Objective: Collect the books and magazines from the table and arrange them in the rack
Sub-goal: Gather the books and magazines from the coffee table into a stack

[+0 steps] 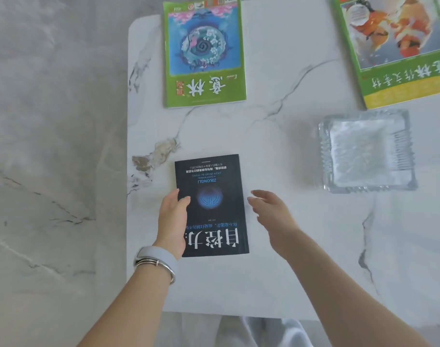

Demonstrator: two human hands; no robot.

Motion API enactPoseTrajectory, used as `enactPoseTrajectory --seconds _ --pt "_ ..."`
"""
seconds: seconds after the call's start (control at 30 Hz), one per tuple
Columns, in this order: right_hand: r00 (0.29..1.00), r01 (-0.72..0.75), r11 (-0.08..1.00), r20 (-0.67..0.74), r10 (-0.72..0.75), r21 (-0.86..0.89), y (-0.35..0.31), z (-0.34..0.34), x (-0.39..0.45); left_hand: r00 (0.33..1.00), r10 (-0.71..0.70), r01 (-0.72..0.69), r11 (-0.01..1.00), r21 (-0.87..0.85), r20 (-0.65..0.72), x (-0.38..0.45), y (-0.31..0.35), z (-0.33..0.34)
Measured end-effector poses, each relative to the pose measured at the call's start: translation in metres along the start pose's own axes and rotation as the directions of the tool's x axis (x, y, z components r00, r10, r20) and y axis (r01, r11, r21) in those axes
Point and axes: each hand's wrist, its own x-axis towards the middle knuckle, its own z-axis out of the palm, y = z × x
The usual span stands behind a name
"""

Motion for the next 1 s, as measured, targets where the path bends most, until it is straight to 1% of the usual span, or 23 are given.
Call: enactPoseTrajectory --seconds 0.13,0.27,0.4,0.47,0.53,0.6,0.67,0.7,0.83,0.93,1.0 --pt "0.999 -0.022 1.0 -0.038 0.022 0.009 0.008 0.016 0.009 0.999 -0.032 0.032 0.999 0.039 -0.009 0.012 -0.006 0.002" --pt "0.997 -0.021 1.0 -0.076 0.02 -0.002 0.01 0.024 0.017 0.995 -0.095 0.095 0.995 -0.008 0.003 0.016 -0.007 0.001" --pt "0.999 -0.022 1.0 -0.035 0.021 -0.016 0.013 0.03 0.018 0.985 -0.17 0.17 0.985 -0.024 -0.013 0.017 -0.01 0.002" --pt "1.0 0.013 1.0 -0.012 -0.013 -0.013 0.012 0.026 0.012 0.988 -0.155 0.155 0.988 -0.006 0.012 0.013 -0.007 0.007" --pt "0.998 0.068 0.998 -0.002 -0.068 -0.005 0.008 0.013 0.002 0.996 -0.089 0.089 0.996 0.019 0.019 0.004 -0.002 0.015" --pt "0.993 0.113 0.991 0.011 -0.114 0.072 -0.001 -0.011 -0.012 1.0 0.004 -0.004 0.999 0.04 0.02 -0.01 0.008 0.03" --pt "0.988 0.147 0.975 0.029 -0.153 0.167 -0.011 -0.039 -0.025 0.996 0.07 -0.072 0.997 0.036 0.063 -0.031 0.019 0.051" --pt "0.984 0.173 0.966 0.011 -0.178 0.191 -0.017 -0.055 -0.031 0.991 0.095 -0.098 0.995 0.027 0.093 -0.043 0.024 0.064" --pt "0.956 0.28 0.931 -0.161 -0.246 0.235 -0.031 -0.141 -0.049 0.959 0.184 -0.19 0.982 0.008 0.217 -0.098 0.036 0.138" --pt "0.926 0.327 0.907 -0.279 -0.252 0.267 -0.029 -0.222 -0.058 0.916 0.209 -0.228 0.974 0.016 0.341 -0.134 0.027 0.209" --pt "0.899 0.361 0.899 -0.348 -0.265 0.248 -0.021 -0.282 -0.062 0.896 0.203 -0.236 0.971 0.034 0.396 -0.159 0.012 0.264"
